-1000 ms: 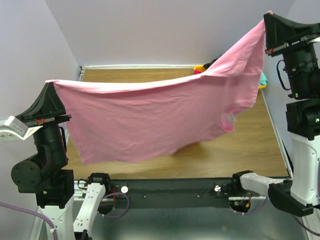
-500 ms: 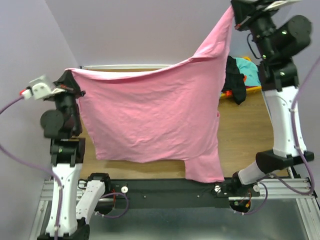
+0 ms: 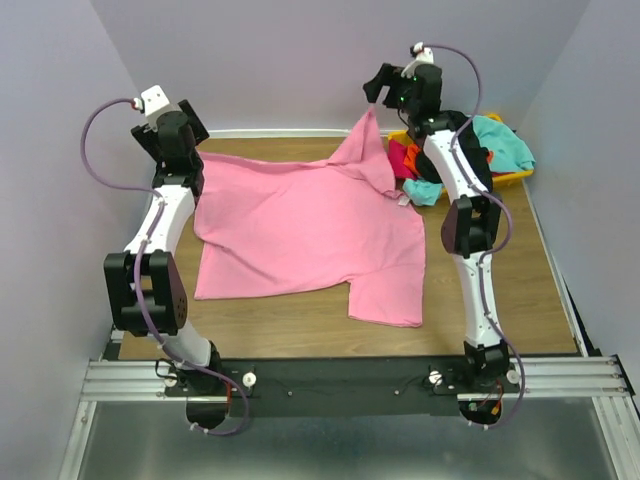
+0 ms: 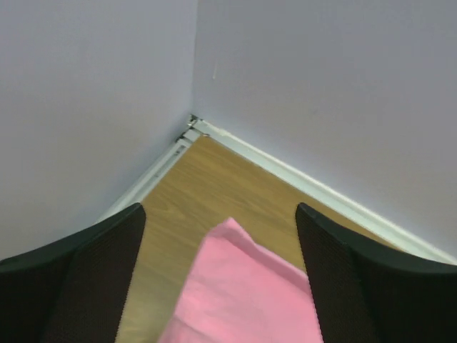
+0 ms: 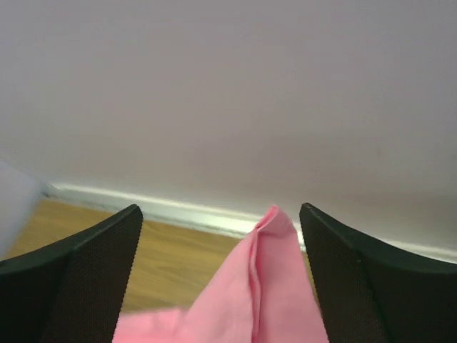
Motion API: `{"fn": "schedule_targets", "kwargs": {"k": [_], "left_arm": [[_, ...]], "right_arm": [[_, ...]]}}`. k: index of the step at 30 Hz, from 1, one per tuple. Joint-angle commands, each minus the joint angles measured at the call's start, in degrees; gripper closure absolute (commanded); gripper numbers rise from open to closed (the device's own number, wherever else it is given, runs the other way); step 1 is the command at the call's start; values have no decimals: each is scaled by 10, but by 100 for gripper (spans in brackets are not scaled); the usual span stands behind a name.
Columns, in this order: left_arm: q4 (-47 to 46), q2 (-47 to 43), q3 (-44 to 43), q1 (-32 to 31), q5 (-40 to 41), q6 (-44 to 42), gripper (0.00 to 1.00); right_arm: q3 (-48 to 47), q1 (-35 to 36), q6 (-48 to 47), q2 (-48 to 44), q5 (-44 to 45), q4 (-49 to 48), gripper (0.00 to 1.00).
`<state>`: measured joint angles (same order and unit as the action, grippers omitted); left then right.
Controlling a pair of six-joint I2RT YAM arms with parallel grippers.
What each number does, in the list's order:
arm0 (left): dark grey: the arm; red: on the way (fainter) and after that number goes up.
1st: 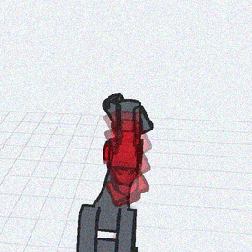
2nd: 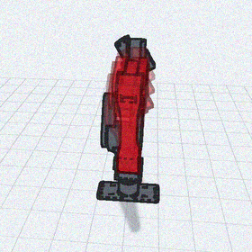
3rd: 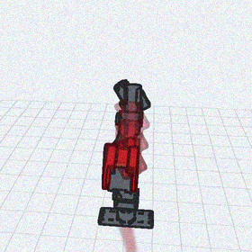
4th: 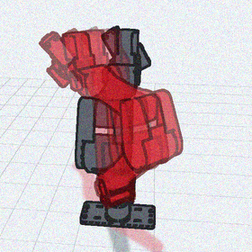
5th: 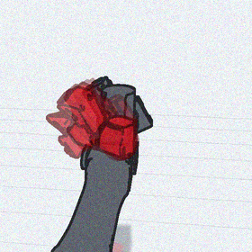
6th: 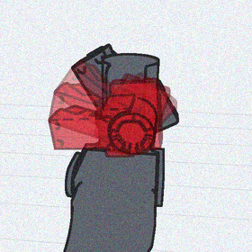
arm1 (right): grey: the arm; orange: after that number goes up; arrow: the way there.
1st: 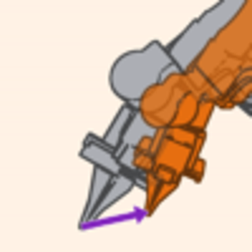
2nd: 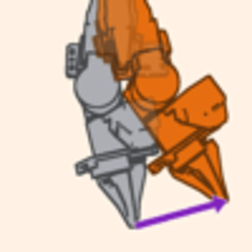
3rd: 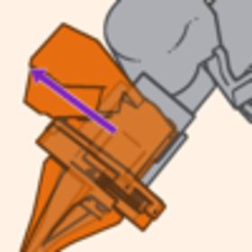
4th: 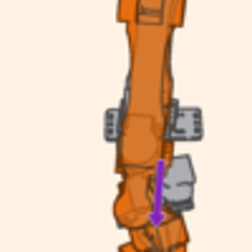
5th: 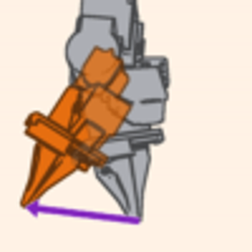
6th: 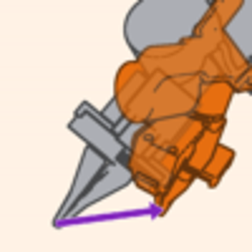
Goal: Fold and stack the t-shirts
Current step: Flatten the tshirt out
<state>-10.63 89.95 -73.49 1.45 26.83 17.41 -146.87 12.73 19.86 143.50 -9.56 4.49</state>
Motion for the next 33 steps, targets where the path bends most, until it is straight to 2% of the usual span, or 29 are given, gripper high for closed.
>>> {"fn": "schedule_targets", "kwargs": {"k": [1, 4, 5, 8, 11, 18, 26, 33], "left_arm": [[-26, 13, -53, 2, 22, 5, 2], [-25, 1, -33, -6, 18, 13, 2], [-27, -6, -10, -7, 14, 22, 2], [-33, -28, 46, -15, -10, 38, 2], [-32, -39, 94, -42, -55, 49, 2], [-1, -32, 162, -50, -117, 69, 2], [27, -17, 196, -51, -153, 71, 2], [31, 48, 164, -51, -214, 53, 2]], "right_arm": [[44, -1, -12, -62, -2, -29, 0], [158, -1, -30, -123, 16, -40, 0], [229, -1, -39, -143, 18, -41, 0], [323, 2, -35, -210, 8, -58, 0], [458, 13, -24, -265, 6, -64, 0], [640, 55, 1, -335, 9, -65, 0], [732, 85, 16, -343, 4, -65, 0], [735, 109, 17, -300, 18, -64, 0]]}}
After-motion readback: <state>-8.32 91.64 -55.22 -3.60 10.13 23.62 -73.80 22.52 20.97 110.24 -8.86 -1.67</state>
